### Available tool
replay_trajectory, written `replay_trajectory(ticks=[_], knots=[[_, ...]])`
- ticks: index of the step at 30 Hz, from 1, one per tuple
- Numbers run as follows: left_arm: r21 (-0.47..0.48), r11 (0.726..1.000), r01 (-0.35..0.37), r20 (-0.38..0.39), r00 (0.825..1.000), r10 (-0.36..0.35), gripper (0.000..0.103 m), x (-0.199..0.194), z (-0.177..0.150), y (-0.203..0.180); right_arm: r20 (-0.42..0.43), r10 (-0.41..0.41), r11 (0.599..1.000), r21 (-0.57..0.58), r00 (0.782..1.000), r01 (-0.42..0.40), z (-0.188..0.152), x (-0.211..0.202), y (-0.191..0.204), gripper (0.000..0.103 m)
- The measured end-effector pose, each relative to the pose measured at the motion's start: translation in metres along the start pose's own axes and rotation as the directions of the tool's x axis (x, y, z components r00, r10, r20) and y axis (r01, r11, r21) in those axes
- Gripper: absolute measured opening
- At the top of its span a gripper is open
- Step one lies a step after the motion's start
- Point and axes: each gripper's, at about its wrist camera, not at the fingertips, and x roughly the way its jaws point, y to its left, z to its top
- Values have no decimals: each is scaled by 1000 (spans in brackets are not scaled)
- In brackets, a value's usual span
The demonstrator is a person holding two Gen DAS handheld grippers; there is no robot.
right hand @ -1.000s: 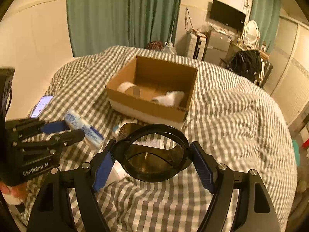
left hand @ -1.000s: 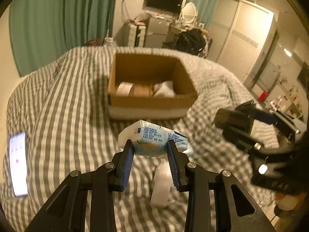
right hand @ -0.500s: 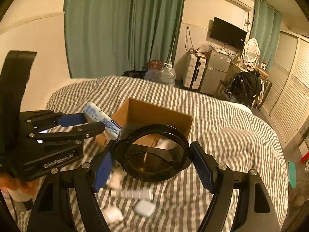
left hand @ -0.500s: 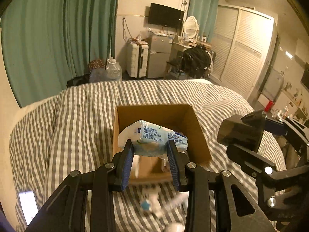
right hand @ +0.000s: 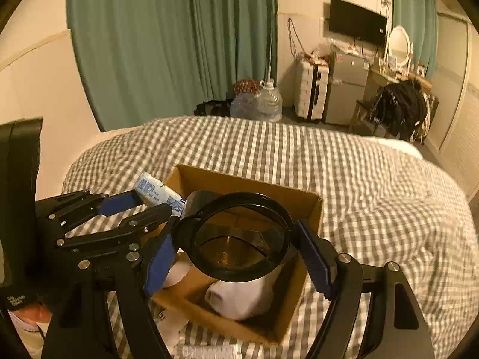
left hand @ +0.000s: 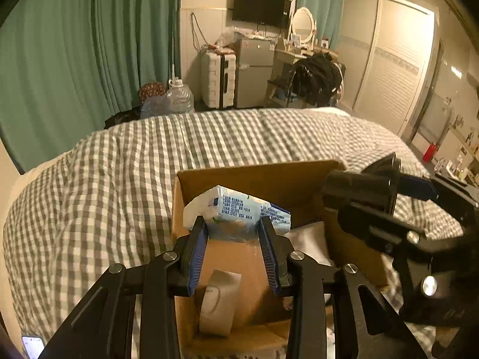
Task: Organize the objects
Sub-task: 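Lower both held items into the box and open both grippers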
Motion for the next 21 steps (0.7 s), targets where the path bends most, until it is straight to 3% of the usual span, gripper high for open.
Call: replay_trajectory(ticks=[6,10,11,12,14,17,21], knots=[[22,1000,-19,-31,999,19,36,29,-5,-2,-24,20,999,36,1000,-19,-6,34,-19,76],[12,1000,-11,-30,999,11,45,30,-6,-6,-17,44,997,63,999,-43,-12,36,-26,77],[10,1000,-12,-32,999,13,52,28,-6,-7,-7,41,997,69,999,-40,-12,34,-29,79],[7,1000,-18,-32,999,18,58,25,-6,-7,10,38,996,76,999,-39,-11,29,-31,86],[-6,999,-37,-22,999,37,76,15,-7,-7,40,39,995,94,998,-43,-7,17,-33,89],[-26,999,-38,-8,999,38,80,-4,-6,-5,72,40,994,102,997,-47,-2,-8,-34,89],[-36,998,-54,30,998,55,83,-44,-5,-6,86,-14,998,63,996,8,1,-44,-29,89]])
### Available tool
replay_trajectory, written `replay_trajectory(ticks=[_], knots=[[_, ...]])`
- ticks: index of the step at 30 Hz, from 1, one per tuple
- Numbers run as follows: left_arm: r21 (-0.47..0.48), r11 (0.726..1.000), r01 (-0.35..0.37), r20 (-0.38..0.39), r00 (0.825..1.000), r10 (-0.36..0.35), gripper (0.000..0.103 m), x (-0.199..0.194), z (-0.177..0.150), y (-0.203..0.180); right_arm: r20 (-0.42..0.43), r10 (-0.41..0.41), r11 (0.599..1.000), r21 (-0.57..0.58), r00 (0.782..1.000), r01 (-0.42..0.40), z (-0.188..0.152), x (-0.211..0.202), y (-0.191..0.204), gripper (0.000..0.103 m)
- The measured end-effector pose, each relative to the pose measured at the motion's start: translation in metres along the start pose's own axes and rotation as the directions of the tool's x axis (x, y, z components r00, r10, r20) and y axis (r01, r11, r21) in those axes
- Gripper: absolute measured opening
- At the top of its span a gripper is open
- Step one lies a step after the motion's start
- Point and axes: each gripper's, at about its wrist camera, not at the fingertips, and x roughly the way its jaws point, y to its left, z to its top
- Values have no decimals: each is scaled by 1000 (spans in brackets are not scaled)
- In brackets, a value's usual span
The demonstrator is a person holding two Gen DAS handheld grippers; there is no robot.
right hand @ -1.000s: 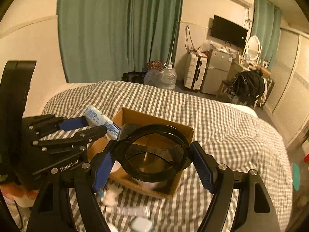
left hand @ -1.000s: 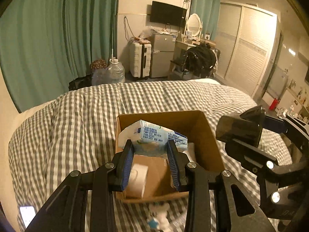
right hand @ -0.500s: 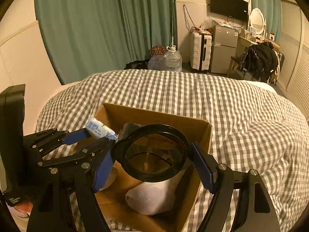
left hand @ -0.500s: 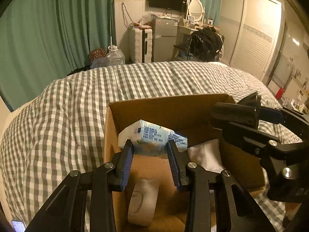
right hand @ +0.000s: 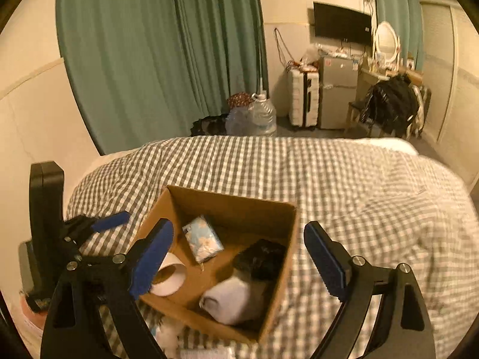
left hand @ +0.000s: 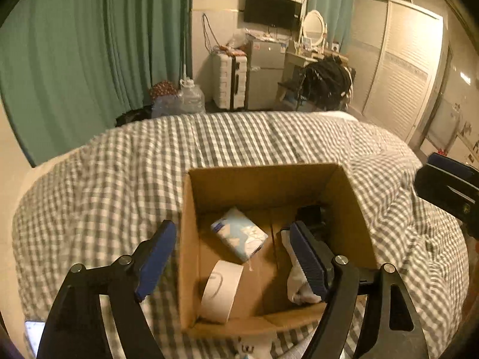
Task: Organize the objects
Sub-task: 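Lower both held items into the box and open both grippers, then grasp the white bottle with the left gripper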
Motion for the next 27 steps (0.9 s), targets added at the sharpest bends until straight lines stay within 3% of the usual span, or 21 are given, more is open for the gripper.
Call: replay_trajectory(ticks=[4,12,18,22,27], knots=[[-15,999,-31,40,999,31,95,-38,8,0,28,-31,999,-21,999,32,4,-45,5,89],[-35,996,-87,81,993,90,97,-108,-3,0,91,-39,994,-96,995,48,-3,-128,33,89],[-51,992,-119,93,988,123,97,-132,-38,0,104,-34,989,-142,994,49,-30,-173,54,89],[-35,989,-141,80,986,144,97,-130,-71,-6,68,-36,986,-162,997,47,-52,-172,59,89],[-60,989,-136,11,991,137,97,-103,-119,-11,18,-70,985,-159,997,72,-89,-148,58,89]])
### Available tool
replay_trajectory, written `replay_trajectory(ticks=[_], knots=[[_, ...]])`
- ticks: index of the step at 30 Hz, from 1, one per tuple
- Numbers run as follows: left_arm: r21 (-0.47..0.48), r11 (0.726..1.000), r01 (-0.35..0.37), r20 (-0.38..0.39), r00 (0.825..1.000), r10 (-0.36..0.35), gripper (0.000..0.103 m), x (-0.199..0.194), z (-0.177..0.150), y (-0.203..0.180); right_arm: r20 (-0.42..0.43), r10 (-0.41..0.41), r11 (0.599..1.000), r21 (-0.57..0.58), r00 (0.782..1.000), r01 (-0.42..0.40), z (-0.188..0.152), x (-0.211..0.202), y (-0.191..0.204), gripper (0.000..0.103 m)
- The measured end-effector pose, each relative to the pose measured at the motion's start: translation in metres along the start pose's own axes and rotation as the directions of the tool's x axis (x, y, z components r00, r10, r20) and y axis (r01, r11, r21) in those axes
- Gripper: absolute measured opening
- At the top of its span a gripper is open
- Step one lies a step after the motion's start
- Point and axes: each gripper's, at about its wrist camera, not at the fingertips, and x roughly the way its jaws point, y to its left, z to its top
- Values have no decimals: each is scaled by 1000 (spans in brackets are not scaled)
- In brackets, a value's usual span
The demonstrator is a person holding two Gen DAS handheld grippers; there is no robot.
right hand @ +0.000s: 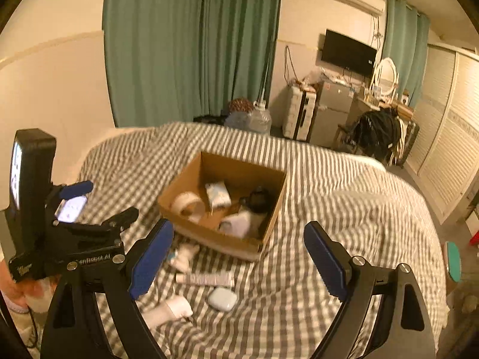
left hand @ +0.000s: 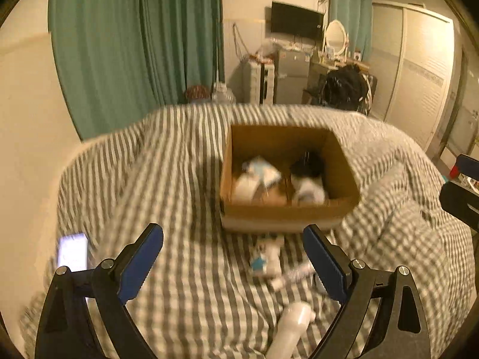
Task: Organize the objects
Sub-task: 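Grasp the white bottle with the left gripper, then grasp the pale blue earbud case with the right gripper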
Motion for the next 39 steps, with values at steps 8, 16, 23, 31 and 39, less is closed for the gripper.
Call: replay_trajectory(ticks=[8,16,23,31,39], knots=[[9,997,76,-144,987,-74,97,46,-70,-22,-113,-45,999,-19,993,44,-58,60,4,89],[57,986,159,-274,952,-138,83,68,-107,-46,-232,-33,998,36,972,43,-103,111,-7,89],[81,973,214,-369,914,-170,59,85,-124,-59,-287,-1,997,76,958,24,-120,130,-12,89],[74,981,181,-353,924,-144,45,77,-117,-56,-324,18,997,75,946,6,-124,143,-7,89],[56,997,46,-214,976,-33,45,69,-85,-30,-399,22,999,33,917,-9,-126,169,9,89]])
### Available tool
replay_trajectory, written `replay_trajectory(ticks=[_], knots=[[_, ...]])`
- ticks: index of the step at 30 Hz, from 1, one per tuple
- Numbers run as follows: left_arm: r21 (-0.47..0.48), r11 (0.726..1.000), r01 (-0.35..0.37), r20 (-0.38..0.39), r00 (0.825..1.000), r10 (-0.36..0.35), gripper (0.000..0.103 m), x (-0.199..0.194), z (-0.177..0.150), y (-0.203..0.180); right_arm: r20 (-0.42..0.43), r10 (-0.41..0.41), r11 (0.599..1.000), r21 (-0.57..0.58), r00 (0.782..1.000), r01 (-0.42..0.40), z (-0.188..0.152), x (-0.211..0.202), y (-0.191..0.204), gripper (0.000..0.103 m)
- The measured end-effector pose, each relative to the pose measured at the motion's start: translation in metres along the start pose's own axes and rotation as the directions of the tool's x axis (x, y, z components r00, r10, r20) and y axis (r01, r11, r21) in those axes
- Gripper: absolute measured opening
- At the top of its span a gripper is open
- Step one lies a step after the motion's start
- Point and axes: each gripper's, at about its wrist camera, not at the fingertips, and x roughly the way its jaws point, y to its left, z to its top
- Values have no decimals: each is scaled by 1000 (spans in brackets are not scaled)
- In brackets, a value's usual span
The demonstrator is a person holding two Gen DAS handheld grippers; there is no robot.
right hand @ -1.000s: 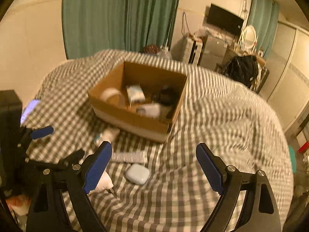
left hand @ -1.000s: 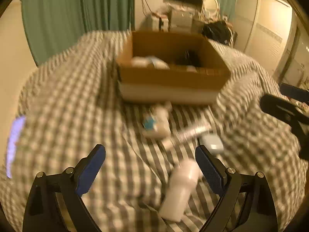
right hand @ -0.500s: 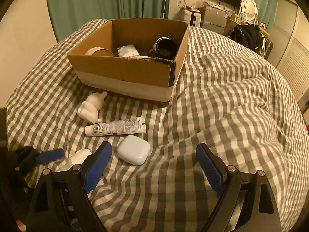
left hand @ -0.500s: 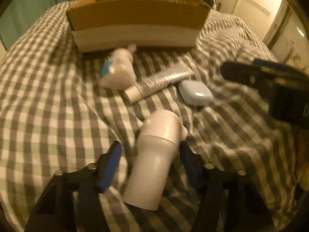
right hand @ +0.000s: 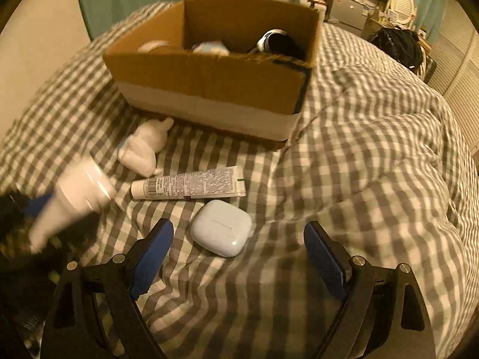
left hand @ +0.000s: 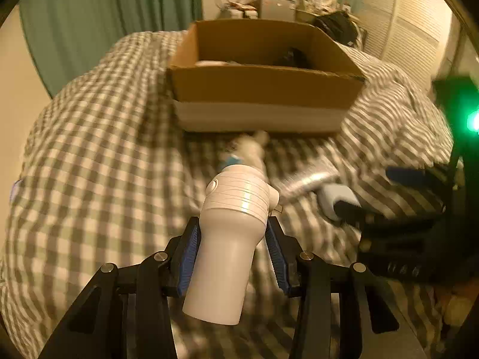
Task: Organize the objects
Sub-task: 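Grasp the pale blue earbud case with the right gripper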
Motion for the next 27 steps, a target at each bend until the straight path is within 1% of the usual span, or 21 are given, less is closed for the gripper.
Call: replay_trajectory(ticks=[2,4,6,10,14,15,16,18,21,27], knots=[[-9,1000,-24,9,1000,24,45,2,0,7,-30,-1,1000,-24,1000,0,3,10,7,87],[-18,999,-31,9,999,31,45,4,1,14,-52,-8,999,-32,999,7,6,19,10,77],[-22,999,-29,6,1000,29,45,7,2,15,-89,-11,999,-31,996,8,8,30,12,72],[-20,1000,-19,-3,1000,19,45,13,2,17,-147,-19,1000,-23,989,16,10,47,12,71],[-33,999,-6,-15,1000,6,45,15,-2,23,-180,-9,1000,-10,984,7,12,58,12,71],[-38,999,-4,-17,1000,3,45,15,-3,25,-184,-9,1000,-11,983,7,12,60,13,66],[-41,999,-2,-18,1000,1,45,15,-3,26,-185,-2,1000,-11,983,0,12,60,14,56],[-48,999,4,-18,1000,-4,45,13,-3,28,-179,18,1000,-10,984,-20,11,59,16,56],[-53,999,7,-13,1000,-8,45,8,-3,31,-150,5,1000,-27,989,-9,8,51,21,56],[-61,998,21,4,1000,-21,45,-8,0,34,-64,-7,998,-66,998,3,2,15,34,56]])
